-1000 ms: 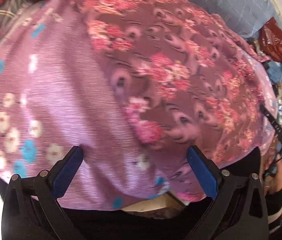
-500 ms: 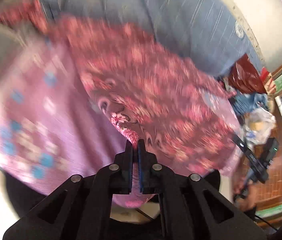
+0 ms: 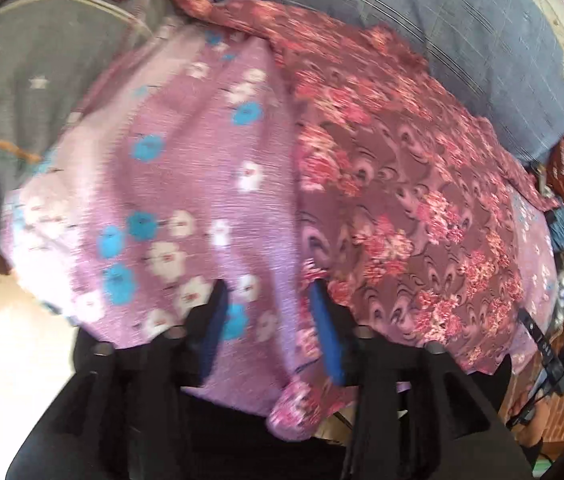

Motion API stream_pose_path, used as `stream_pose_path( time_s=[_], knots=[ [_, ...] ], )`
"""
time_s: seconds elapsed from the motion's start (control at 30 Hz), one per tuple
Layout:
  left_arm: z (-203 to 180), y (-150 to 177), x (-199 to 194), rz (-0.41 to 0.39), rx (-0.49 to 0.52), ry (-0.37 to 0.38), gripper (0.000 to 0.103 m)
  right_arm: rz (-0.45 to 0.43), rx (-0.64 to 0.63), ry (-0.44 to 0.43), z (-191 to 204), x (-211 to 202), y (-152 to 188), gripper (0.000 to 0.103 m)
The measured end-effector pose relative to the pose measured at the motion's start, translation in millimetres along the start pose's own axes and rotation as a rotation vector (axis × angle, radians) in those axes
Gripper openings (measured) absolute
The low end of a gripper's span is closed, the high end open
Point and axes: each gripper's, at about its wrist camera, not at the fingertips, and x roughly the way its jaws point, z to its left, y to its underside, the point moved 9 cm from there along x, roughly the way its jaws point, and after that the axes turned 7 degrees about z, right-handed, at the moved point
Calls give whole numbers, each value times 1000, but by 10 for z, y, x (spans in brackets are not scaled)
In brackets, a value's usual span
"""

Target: Fold small clothes

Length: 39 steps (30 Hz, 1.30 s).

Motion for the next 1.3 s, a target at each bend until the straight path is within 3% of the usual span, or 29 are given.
stream_pose_path(
  time_s=[0.03, 0.1, 0.17, 0.2, 0.23, 0.3, 0.33, 0.37, 0.4, 0.47, 0.5, 0.53, 0.6, 0.7, 0.73, 0.77, 0.8, 0.83, 0.87, 0.9, 0.93, 1.0, 1.07, 1.17, 1.23, 1.3],
  knots=[
    [-43, -17, 64, 0, 16, -2, 57, -9, 8, -5, 3, -23, -27, 10],
    [-175, -45, 150, 1, 46, -13, 57, -17, 39, -36, 1, -26, -104, 15],
    [-242, -47, 275, 13, 76, -35, 57, -17, 71, -43, -20, 20, -120, 36],
    [-282, -32, 309, 17, 94, -38, 38, -4, 83, -45, -20, 85, -128, 40],
    [-313, -26, 341, 25, 109, -47, 5, 11, 91, -46, -7, 165, -107, 41],
    [-354, -45, 288, 24, 109, -54, 4, 31, 75, -64, 55, 254, -80, 37],
    [-367, -60, 207, 19, 94, -32, 4, 27, 44, -70, 117, 250, -76, 17],
    [-399, -75, 76, 6, 82, 18, 4, 24, 2, -84, 212, 223, -73, 4],
    [-425, -100, -49, -12, 79, 58, 4, 12, -15, -85, 253, 187, -80, 4],
    [-370, -184, -241, -64, 63, 65, 6, -28, -37, -42, 236, 80, -137, 4],
    [-324, -218, -272, -78, 57, 56, 15, -50, -19, -36, 165, 32, -183, 4],
    [-252, -223, -281, -84, 50, 51, 34, -60, 14, -49, 78, 12, -224, 4],
    [-123, -183, -173, -61, 18, 53, 52, -55, 75, -58, -80, 57, -267, 4],
    [-167, 26, 102, 44, 29, 117, 52, -23, 113, -92, -93, 160, -247, 4],
    [-233, 74, 182, 65, 48, 128, 52, -13, 114, -111, -65, 178, -235, 8],
    [-293, 118, 232, 68, 88, 104, 52, 1, 119, -128, -42, 193, -212, 10],
    [-331, 134, 259, 56, 124, 58, 44, 3, 126, -133, -35, 196, -197, 10],
    [-359, 143, 282, 41, 161, -6, 8, 11, 131, -140, -30, 207, -184, 13],
    [-369, 144, 302, 45, 175, -34, 4, 15, 129, -137, -35, 215, -176, 14],
    [-362, 133, 280, 52, 159, -24, 3, 14, 116, -123, -31, 214, -169, 13],
    [-341, 119, 218, 60, 130, 7, 3, 10, 100, -116, -12, 199, -158, 4],
    [-328, 91, -72, 34, 89, 76, 3, -25, 107, -192, 82, 29, -182, 4],
    [-354, 45, -525, -54, 104, 93, 3, -83, 119, -282, 188, -263, -248, 4],
    [-271, -7, -885, -144, 123, -27, 3, -132, 90, -301, 285, -533, -317, 4],
    [-142, 25, -774, -104, 106, -51, 4, -88, 82, -234, 229, -385, -279, 4],
    [155, 112, -447, -4, 55, -154, 5, -17, 91, -159, 120, -142, -170, 4]
  ],
)
